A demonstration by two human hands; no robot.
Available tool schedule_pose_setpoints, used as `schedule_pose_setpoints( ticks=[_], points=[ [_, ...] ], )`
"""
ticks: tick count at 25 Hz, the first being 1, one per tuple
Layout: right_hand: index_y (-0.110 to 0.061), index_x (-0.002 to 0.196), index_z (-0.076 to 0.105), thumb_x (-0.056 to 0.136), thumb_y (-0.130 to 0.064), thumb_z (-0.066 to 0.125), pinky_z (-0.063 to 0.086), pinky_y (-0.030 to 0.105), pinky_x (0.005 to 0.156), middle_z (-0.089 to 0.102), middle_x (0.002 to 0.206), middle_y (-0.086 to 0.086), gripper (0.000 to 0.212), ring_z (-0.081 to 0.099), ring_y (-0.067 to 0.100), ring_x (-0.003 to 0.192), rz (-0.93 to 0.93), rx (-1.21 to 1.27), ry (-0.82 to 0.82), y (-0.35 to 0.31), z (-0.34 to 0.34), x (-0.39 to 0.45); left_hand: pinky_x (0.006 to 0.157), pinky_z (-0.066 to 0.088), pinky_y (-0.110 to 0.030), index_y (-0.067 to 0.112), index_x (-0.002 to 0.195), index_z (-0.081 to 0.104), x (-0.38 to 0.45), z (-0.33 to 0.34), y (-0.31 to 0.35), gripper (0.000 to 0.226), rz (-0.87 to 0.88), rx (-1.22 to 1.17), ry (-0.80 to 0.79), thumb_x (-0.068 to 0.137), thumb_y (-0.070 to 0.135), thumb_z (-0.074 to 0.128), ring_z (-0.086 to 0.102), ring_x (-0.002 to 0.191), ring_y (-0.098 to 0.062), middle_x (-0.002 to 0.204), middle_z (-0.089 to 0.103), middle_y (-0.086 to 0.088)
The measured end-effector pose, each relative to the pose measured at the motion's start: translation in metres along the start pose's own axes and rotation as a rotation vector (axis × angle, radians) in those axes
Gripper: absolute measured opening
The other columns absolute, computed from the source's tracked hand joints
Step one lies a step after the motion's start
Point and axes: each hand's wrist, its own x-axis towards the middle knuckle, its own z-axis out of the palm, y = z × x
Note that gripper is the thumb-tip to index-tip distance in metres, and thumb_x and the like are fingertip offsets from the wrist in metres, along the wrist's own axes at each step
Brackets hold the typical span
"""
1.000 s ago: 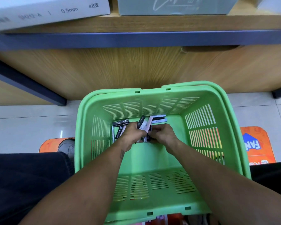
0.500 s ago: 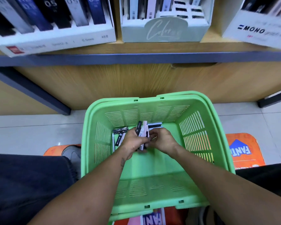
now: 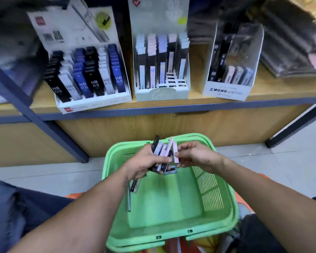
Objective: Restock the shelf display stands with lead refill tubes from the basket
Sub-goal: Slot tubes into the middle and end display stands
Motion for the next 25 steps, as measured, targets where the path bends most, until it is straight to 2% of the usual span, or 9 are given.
schedule_pose_setpoints(
  ticks=[3, 5, 8, 10, 12, 15, 18, 22, 25],
  points=[
    [-0.007, 0.086, 0.064, 0.095, 0.003, 0.056, 0.055, 0.027, 0.059, 0.067, 0.071, 0.009, 0.015, 0.067, 0.017, 0.061, -0.105, -0.079, 0.062, -0.035, -0.007, -0.018, 0.046, 0.051, -0.027, 0.0, 0.097, 0.064, -0.01, 0.007, 0.038, 0.016, 0.062, 0.052, -0.022, 0.084, -0.005, 0.073, 0.069, 0.062, -0.025, 0.079, 0.069, -0.018],
    [-0.004, 0.093, 0.065, 0.093, 0.002, 0.054, 0.055, 0.029, 0.062, 0.066, 0.079, 0.009, 0.013, 0.066, 0.019, 0.072, -0.24, -0.128, 0.182, -0.056, -0.009, -0.026, 0.046, 0.051, -0.026, 0.001, 0.097, 0.063, -0.013, 0.013, 0.056, 0.017, 0.095, 0.054, -0.029, 0.085, -0.004, 0.072, 0.069, 0.064, -0.025, 0.079, 0.069, -0.016],
    [-0.003, 0.099, 0.066, 0.093, -0.009, 0.057, 0.056, 0.031, 0.078, 0.071, 0.091, 0.008, 0.013, 0.064, 0.017, 0.084, -0.46, -0.167, 0.364, -0.082, -0.009, -0.041, 0.047, 0.051, -0.027, 0.001, 0.098, 0.06, -0.019, 0.018, 0.074, 0.02, 0.11, 0.04, -0.016, 0.084, -0.001, 0.074, 0.069, 0.067, -0.027, 0.078, 0.071, -0.014],
    [-0.008, 0.108, 0.068, 0.097, -0.008, 0.056, 0.057, 0.028, 0.088, 0.074, 0.105, 0.003, 0.016, 0.069, 0.014, 0.094, -0.537, -0.145, 0.31, -0.09, -0.006, -0.05, 0.047, 0.05, -0.027, 0.002, 0.1, 0.06, -0.022, 0.022, 0.079, 0.02, 0.094, -0.007, -0.013, 0.085, -0.001, 0.073, 0.069, 0.068, -0.028, 0.08, 0.071, -0.014],
    [-0.012, 0.106, 0.068, 0.097, -0.012, 0.059, 0.057, 0.038, 0.095, 0.075, 0.106, 0.002, 0.013, 0.07, 0.023, 0.101, -0.536, -0.223, 0.239, -0.086, -0.002, -0.053, 0.045, 0.049, -0.025, 0.003, 0.103, 0.059, -0.026, 0.027, 0.081, 0.021, 0.047, -0.08, -0.01, 0.086, -0.003, 0.071, 0.069, 0.069, -0.028, 0.084, 0.072, -0.016],
    [-0.018, 0.104, 0.066, 0.092, -0.034, 0.061, 0.051, 0.053, 0.099, 0.075, 0.104, 0.004, 0.02, 0.067, 0.031, 0.105, -0.518, -0.35, 0.211, -0.078, 0.001, -0.052, 0.042, 0.048, -0.022, 0.003, 0.106, 0.062, -0.028, 0.031, 0.085, 0.022, -0.045, -0.131, 0.02, 0.086, -0.001, 0.07, 0.071, 0.069, -0.027, 0.088, 0.073, -0.018],
    [-0.009, 0.112, 0.064, 0.1, -0.013, 0.06, 0.051, 0.046, 0.102, 0.075, 0.111, 0.006, 0.014, 0.068, 0.027, 0.108, -0.48, -0.297, 0.124, -0.083, -0.002, -0.053, 0.04, 0.046, -0.02, 0.001, 0.107, 0.065, -0.028, 0.028, 0.096, 0.024, -0.062, -0.138, 0.026, 0.084, -0.002, 0.073, 0.072, 0.068, -0.027, 0.091, 0.073, -0.019],
    [-0.007, 0.101, 0.063, 0.101, -0.001, 0.054, 0.057, 0.041, 0.096, 0.077, 0.105, 0.013, 0.011, 0.073, 0.027, 0.1, -0.46, -0.036, 0.169, -0.11, -0.012, -0.061, 0.039, 0.048, -0.019, 0.002, 0.11, 0.062, -0.034, 0.023, 0.124, 0.031, -0.071, -0.091, -0.015, 0.082, -0.004, 0.073, 0.073, 0.07, -0.028, 0.087, 0.072, -0.018],
    [-0.003, 0.102, 0.064, 0.101, -0.003, 0.056, 0.061, 0.031, 0.071, 0.075, 0.092, 0.018, 0.008, 0.074, 0.026, 0.076, -0.496, 0.047, 0.272, -0.14, -0.027, -0.073, 0.038, 0.048, -0.021, 0.0, 0.1, 0.063, -0.041, 0.021, 0.16, 0.024, -0.054, -0.044, -0.003, 0.08, -0.005, 0.075, 0.073, 0.068, -0.028, 0.084, 0.072, -0.02]
  ],
)
